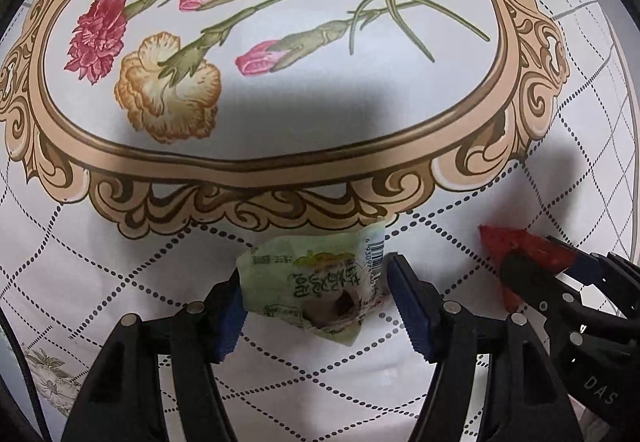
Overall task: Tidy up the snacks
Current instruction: 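Grasp the small white candy with the left tool while the right tool grasps the red triangular packet, then carry both snacks into the box and open both tools to release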
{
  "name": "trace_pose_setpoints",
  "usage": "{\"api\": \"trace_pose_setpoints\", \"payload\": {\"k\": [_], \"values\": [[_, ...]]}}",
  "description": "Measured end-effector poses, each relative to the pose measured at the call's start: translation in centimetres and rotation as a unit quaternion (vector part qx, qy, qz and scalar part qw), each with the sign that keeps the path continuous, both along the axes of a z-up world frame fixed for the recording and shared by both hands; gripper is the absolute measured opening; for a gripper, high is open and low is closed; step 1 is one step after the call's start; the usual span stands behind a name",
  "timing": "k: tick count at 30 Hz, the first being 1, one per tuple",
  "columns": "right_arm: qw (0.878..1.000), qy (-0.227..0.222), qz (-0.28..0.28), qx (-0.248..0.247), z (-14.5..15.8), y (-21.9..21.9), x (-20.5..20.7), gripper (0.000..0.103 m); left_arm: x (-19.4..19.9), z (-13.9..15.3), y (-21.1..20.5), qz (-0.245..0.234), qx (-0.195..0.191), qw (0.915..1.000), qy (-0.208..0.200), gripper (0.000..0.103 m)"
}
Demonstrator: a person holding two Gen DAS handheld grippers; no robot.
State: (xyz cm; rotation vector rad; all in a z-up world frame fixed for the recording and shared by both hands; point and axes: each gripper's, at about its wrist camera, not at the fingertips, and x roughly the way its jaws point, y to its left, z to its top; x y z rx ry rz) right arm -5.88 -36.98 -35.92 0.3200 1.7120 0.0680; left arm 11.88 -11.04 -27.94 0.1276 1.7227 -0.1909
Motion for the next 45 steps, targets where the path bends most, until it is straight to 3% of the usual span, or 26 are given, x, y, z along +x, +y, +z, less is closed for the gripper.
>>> {"api": "trace_pose_setpoints", "payload": {"k": [6,15,17,24,29,38,45], "values": [[1.000,0.001,-0.001,-0.004,-1.1,0.5,0.3,0.056,0.7,-1.5,0.0,-0.001,0.007,1.0000,0.001,0.065],[1.000,0.004,0.021,-0.015,-2.6,1.8,1.0,0.057,0.8,-0.2,-1.2,-0.013,0.022,0.9995,-0.018,0.056],[0.999,-0.004,0.027,-0.020,-2.1,2.2,1.0,0.052,0.6,0.0,-1.5,-0.018,0.024,0.9993,-0.023,0.056],[1.000,-0.023,0.019,-0.003,-0.2,2.4,0.5,0.051,0.6,2.1,-1.6,-0.015,0.007,0.9995,-0.026,0.055],[0.998,-0.055,-0.001,0.023,3.3,1.5,1.5,0.051,1.9,6.0,-2.1,-0.014,-0.026,0.9985,-0.047,0.055],[0.984,-0.167,-0.025,0.059,14.2,-1.5,8.1,0.051,8.8,16.2,-3.6,-0.005,-0.091,0.9875,-0.129,0.055],[0.970,-0.240,-0.021,0.040,20.5,-3.7,16.0,0.051,16.0,21.8,-2.8,-0.009,-0.086,0.9781,-0.189,0.055]]}}
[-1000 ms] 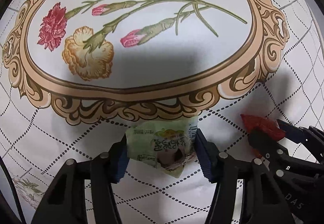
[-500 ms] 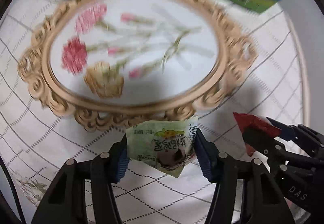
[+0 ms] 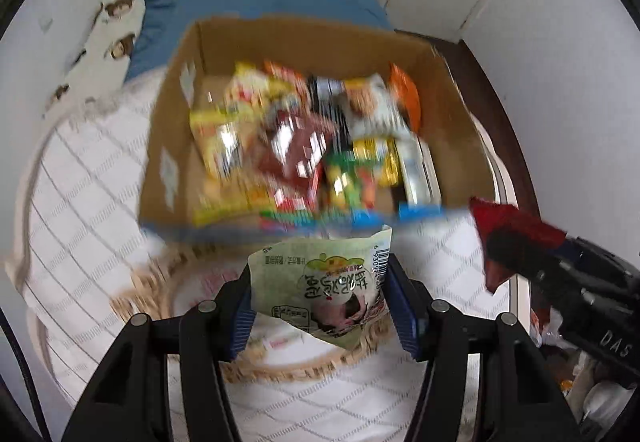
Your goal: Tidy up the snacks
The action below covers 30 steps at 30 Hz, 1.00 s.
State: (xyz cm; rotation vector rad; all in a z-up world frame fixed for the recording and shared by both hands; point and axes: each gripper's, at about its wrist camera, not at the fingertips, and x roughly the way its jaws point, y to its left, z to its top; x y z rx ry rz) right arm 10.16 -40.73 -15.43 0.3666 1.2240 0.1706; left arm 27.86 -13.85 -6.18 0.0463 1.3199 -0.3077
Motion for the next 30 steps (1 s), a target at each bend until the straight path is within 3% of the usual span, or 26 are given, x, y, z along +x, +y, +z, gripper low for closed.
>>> {"api": "trace_pose_setpoints", "payload": {"k": [5,12,19,20,23,25,27,30], "values": [[1.000,-0.001,0.001,-0.022,0.1,-0.3,5.5,0.051,4.7,0.0,0.5,0.004,0.040,0.9991,-0.011,0.056],[0.998,0.046,0.010,-0.037,-4.2,-0.1,10.0,0.051,9.4,-5.1,2.7,0.008,0.131,0.9910,0.027,0.056],[0.994,0.108,0.015,-0.022,-9.2,0.2,11.0,0.054,10.6,-8.4,4.2,0.030,0.139,0.9875,0.068,0.057],[0.993,0.114,0.016,-0.021,-9.6,0.2,11.1,0.055,10.6,-8.6,4.1,0.032,0.140,0.9872,0.070,0.061],[0.991,0.133,0.020,-0.024,-10.6,0.3,11.1,0.067,10.7,-9.0,3.9,0.037,0.132,0.9875,0.078,0.078],[0.990,0.137,0.016,-0.026,-10.9,0.2,11.2,0.089,10.7,-9.1,3.7,0.037,0.120,0.9887,0.082,0.086],[0.990,0.139,0.015,-0.035,-10.9,0.1,11.2,0.095,10.6,-9.1,3.6,0.039,0.116,0.9891,0.082,0.094],[0.989,0.135,0.014,-0.052,-10.6,0.0,11.4,0.097,10.3,-8.9,3.1,0.041,0.110,0.9899,0.079,0.094]]}}
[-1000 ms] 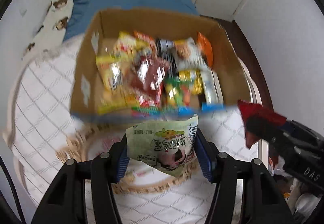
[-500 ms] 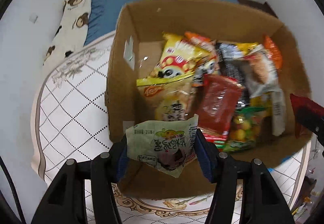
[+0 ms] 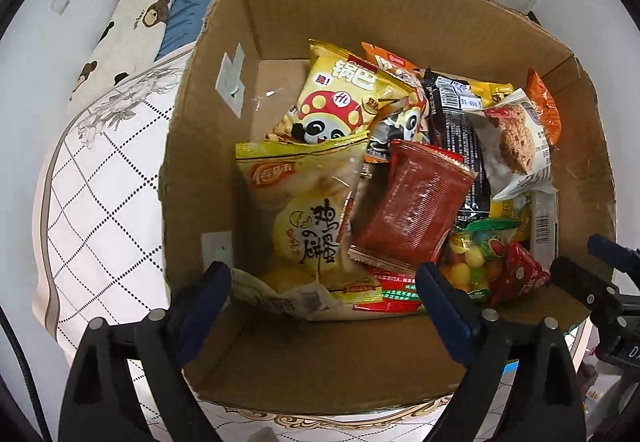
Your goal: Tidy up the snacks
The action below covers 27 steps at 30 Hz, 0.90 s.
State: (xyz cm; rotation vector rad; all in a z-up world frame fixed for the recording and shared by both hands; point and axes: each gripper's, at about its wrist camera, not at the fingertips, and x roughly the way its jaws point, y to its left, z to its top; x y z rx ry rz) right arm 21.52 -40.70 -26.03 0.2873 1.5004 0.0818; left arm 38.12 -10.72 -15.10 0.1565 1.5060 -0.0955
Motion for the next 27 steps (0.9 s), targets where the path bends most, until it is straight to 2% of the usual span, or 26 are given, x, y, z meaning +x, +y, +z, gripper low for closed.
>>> {"api": "trace_pose_setpoints", "payload": {"k": [3,15,20,27], "values": [[0.999,-0.011,0.004,-0.031,0.5,-0.1,0.0,0.098,-0.3,0.0,-0.2,0.003,-0.005,1.0000,-0.001,0.094],[0.998,-0.027,-0.009,-0.061,1.6,-0.7,-1.0,0.101,-1.6,1.9,-0.4,0.007,-0.015,0.9992,-0.036,0.094],[0.996,-0.061,-0.017,-0.069,3.9,-0.6,-2.5,0.101,-3.3,4.0,-0.4,0.008,-0.025,0.9976,-0.064,0.094],[0.988,-0.127,-0.024,-0.082,9.4,-0.6,-6.3,0.101,-7.3,9.0,-0.5,-0.002,-0.033,0.9908,-0.131,0.094]]}}
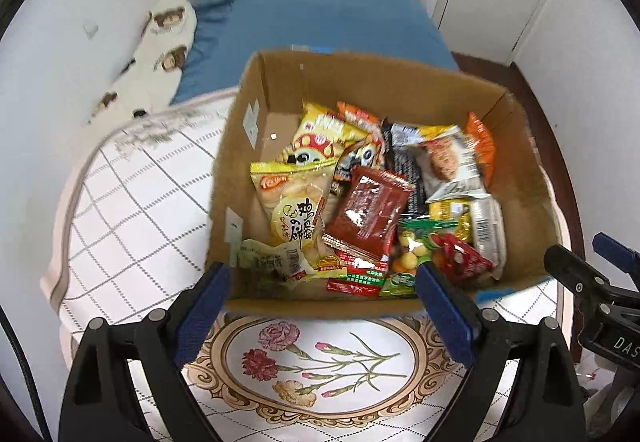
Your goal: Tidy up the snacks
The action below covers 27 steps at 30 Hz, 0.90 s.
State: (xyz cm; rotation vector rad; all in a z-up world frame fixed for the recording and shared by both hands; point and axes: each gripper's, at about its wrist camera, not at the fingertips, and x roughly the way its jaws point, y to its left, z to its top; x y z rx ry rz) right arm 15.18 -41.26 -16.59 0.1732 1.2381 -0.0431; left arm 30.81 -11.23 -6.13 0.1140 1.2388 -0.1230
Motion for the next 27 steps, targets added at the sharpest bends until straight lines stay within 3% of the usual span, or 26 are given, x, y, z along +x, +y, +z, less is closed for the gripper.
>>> {"api": "trace_pose_setpoints", "payload": {"k": [8,27], "values": [[0.998,-0.057,0.006,-0.009,5.7,0.6,-5.6,0.102,-5.1,4.7,0.1,-0.005,0.004,0.9978,-0.066,0.094],[0.984,-0.176,-0.001,-0.016,18.5,2.6,-19.6,0.103,-17.3,14.6,3.0,0.000,-0.031,0.9871,-0.157,0.095]]}}
